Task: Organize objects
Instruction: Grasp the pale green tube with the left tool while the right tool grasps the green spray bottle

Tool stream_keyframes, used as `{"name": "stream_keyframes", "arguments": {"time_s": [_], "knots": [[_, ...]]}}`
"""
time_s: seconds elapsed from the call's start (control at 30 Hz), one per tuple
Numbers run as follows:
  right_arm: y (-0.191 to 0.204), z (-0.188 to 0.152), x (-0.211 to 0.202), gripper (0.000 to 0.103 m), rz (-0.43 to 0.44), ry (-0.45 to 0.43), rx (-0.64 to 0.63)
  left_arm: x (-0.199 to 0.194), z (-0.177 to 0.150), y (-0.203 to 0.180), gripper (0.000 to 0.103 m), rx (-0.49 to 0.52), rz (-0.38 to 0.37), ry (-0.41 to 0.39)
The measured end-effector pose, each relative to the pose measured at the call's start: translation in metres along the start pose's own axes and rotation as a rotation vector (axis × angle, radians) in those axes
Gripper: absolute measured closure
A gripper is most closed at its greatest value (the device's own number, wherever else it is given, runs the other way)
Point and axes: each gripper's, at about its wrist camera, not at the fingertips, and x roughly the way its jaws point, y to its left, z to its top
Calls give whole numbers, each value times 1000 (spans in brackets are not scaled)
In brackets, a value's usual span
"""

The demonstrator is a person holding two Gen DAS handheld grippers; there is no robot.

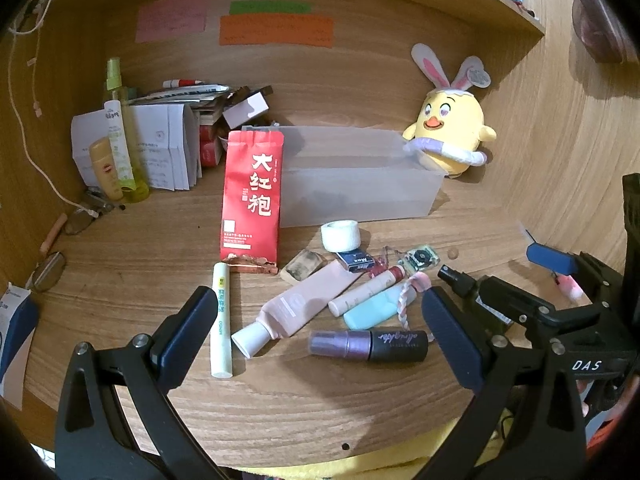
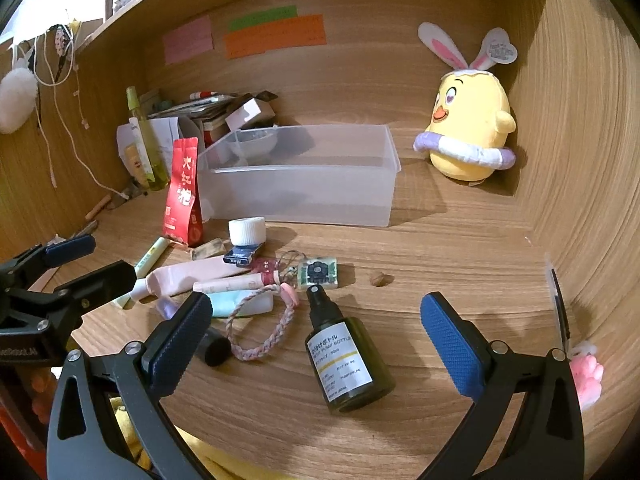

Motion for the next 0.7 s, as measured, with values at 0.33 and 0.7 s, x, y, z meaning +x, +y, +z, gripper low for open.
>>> {"name": "stream_keyframes", "arguments": {"time_s": [0.33, 0.7], "knots": [[-1, 4, 6, 0, 16, 10, -19, 3, 0, 5, 0, -11, -8, 6], [-21, 0, 20, 3, 21, 66, -2, 11, -7, 34, 7, -32, 34, 34]]}}
